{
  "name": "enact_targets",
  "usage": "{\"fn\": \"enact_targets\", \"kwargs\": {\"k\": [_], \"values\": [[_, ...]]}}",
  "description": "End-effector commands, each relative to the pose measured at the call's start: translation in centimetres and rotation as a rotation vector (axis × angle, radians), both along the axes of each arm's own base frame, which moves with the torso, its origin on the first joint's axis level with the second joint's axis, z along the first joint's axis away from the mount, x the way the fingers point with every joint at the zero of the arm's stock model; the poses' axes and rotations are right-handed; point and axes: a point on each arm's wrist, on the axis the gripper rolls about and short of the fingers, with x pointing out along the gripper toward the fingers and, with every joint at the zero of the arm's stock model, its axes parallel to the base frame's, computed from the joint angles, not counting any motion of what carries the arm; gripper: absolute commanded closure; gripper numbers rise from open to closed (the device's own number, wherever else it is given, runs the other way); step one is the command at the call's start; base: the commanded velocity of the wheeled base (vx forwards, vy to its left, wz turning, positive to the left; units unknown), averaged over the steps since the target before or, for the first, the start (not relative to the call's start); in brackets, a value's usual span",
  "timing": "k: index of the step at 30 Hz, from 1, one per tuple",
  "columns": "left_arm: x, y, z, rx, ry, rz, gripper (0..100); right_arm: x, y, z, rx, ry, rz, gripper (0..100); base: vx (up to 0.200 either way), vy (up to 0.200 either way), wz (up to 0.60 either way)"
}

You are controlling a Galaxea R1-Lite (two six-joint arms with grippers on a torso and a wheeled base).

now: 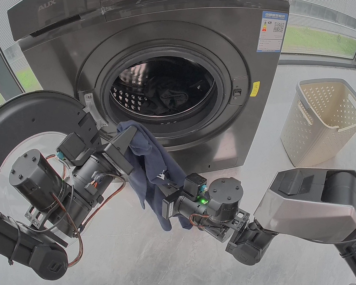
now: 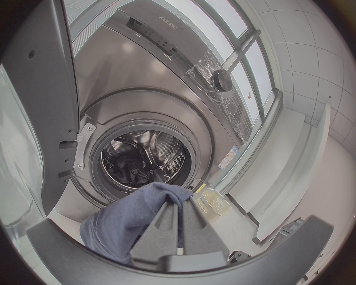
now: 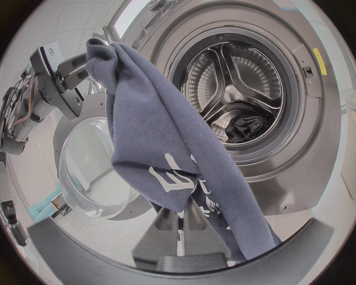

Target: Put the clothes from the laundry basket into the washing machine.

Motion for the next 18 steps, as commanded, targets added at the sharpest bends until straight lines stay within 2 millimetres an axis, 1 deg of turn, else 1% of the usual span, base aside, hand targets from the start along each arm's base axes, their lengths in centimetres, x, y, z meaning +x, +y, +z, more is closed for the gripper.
{"fn": "enact_targets", "kwargs": {"k": [1,4,8,9,10,14,15,17,18], "values": [[0.0,0.0,0.0,0.0,0.001,-0.001,100,0.3,0.2,-0.6,-0.002,0.001,-0.002,100,0.0,0.0,0.0],[-0.1,0.0,0.0,-0.001,-0.001,0.0,100,0.6,0.5,-1.2,-0.002,0.001,-0.002,100,0.0,0.0,0.0],[0.0,0.0,0.0,0.001,0.002,0.001,100,0.4,0.5,-1.2,-0.006,0.005,0.001,100,0.0,0.0,0.0],[0.1,0.1,-0.1,0.002,0.003,0.004,100,0.0,0.2,-0.9,-0.011,0.012,0.003,100,0.0,0.0,0.0],[0.2,0.1,-0.1,0.002,0.005,0.005,100,-0.3,0.0,-0.5,-0.012,0.013,0.004,100,0.0,0.0,0.0],[0.2,0.1,-0.2,0.003,0.006,0.008,100,-2.1,-1.7,2.6,-0.009,0.01,0.006,100,0.0,0.0,0.0],[0.2,0.1,-0.2,0.003,0.007,0.008,100,-2.7,-2.5,3.7,-0.006,0.008,0.004,100,0.0,0.0,0.0],[0.3,0.2,-0.2,0.003,0.007,0.011,100,-3.2,-3.2,4.6,-0.008,0.009,0.001,100,0.0,0.0,0.0],[0.5,0.4,-0.4,0.007,0.011,0.021,100,-4.1,-4.8,6.0,-0.008,0.01,-0.011,100,0.0,0.0,0.0]]}}
